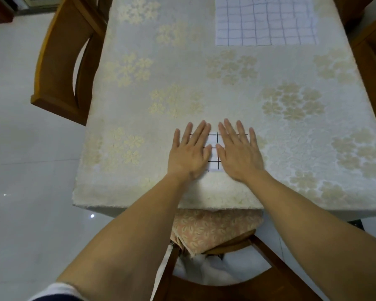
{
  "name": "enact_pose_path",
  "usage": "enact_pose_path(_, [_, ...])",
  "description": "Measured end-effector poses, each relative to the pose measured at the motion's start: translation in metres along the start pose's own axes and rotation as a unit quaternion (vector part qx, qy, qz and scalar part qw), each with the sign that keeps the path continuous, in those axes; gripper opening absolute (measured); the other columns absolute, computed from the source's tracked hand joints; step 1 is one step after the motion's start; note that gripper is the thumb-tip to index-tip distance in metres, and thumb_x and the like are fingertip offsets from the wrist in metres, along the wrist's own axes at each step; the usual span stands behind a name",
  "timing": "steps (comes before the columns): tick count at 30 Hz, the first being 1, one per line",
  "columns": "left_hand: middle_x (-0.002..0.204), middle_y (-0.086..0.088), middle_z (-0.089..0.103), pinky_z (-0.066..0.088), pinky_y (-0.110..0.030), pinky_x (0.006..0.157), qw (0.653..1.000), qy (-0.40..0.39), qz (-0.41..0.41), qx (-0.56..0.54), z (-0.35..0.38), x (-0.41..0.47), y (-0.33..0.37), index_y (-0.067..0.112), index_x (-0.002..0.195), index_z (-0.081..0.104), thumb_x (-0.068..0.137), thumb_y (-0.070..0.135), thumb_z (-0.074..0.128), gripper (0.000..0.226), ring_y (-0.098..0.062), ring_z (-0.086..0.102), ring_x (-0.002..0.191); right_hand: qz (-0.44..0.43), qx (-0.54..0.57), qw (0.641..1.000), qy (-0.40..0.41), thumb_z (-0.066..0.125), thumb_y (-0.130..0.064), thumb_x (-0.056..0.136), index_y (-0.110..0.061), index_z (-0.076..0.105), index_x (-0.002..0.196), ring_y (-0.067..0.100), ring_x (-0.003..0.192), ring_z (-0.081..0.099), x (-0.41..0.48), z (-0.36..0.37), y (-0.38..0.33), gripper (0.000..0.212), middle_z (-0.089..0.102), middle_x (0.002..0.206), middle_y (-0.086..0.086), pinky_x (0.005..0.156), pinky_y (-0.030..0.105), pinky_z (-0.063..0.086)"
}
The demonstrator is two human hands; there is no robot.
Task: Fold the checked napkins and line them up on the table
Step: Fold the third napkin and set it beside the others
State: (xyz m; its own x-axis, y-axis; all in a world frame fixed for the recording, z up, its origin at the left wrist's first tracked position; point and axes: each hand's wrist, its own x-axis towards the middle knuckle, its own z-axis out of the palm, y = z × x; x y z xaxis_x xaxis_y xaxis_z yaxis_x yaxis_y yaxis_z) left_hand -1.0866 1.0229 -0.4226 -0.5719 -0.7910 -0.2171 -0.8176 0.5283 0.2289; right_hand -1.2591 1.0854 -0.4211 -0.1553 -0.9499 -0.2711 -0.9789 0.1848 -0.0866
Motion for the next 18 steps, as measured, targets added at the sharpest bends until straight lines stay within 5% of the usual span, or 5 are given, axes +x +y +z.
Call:
enact_pose_path(6, [0.169, 0.015, -0.02, -0.013, -0.046, 0.127, 0.997, -0.044, -0.048, -0.038, -0.017, -0.006, -0.024, 0.03, 0.163, -0.013, 0.109, 0.055, 0.007, 0.063, -0.016, -0.02, 0.157, 0.006, 0.044, 0.998, -0.034, 0.006, -0.061, 0.102, -0.024, -0.013, 0.16, 0.018, 0.153, -0.019, -0.005, -0.016, 0.036, 0.071, -0.021, 0.166, -0.005, 0.125, 0.047, -0.008])
enact_pose_path(8, [0.173, 0.011, -0.004, -0.006, -0.047, 0.128, 0.996, -0.034, -0.055, -0.063, -0.021, -0.001, -0.023, 0.028, 0.166, 0.005, 0.109, 0.056, 0.023, 0.066, -0.02, -0.008, 0.159, -0.001, 0.097, 0.995, 0.016, 0.032, -0.057, 0.104, -0.022, 0.018, 0.16, 0.023, 0.156, 0.004, -0.003, -0.02, 0.039, 0.067, 0.005, 0.169, 0.001, 0.126, 0.043, 0.006])
enact_pose_path(11, [0.15, -0.002, 0.047, 0.027, -0.044, 0.12, 0.994, 0.053, -0.036, -0.088, -0.031, 0.011, -0.017, 0.022, 0.14, 0.054, 0.098, 0.05, 0.063, 0.052, -0.028, 0.04, 0.141, 0.012, 0.137, 0.989, 0.047, 0.068, -0.049, 0.09, -0.022, 0.063, 0.119, 0.029, 0.128, 0.041, 0.012, -0.041, 0.038, 0.04, 0.047, 0.135, 0.005, 0.108, 0.039, 0.032])
enact_pose_path(15, [0.129, -0.004, 0.054, 0.041, -0.038, 0.103, 0.993, -0.005, -0.062, -0.102, -0.052, 0.031, -0.005, 0.026, 0.131, 0.055, 0.077, 0.055, 0.083, 0.067, -0.027, 0.044, 0.122, -0.002, 0.171, 0.979, -0.108, 0.082, -0.031, 0.08, -0.021, 0.056, 0.097, 0.026, 0.101, 0.052, 0.037, -0.083, 0.031, 0.033, 0.06, 0.11, 0.005, 0.085, 0.037, 0.039])
enact_pose_path(18, [0.129, -0.005, 0.05, 0.039, -0.036, 0.103, 0.995, -0.028, -0.048, -0.086, -0.067, 0.031, 0.0, 0.026, 0.125, 0.065, 0.082, 0.051, 0.082, 0.052, -0.026, 0.041, 0.123, -0.018, 0.293, 0.953, -0.072, 0.085, -0.02, 0.078, -0.02, 0.058, 0.106, 0.02, 0.095, 0.057, 0.023, -0.092, 0.031, 0.039, 0.058, 0.102, -0.001, 0.07, 0.027, 0.041])
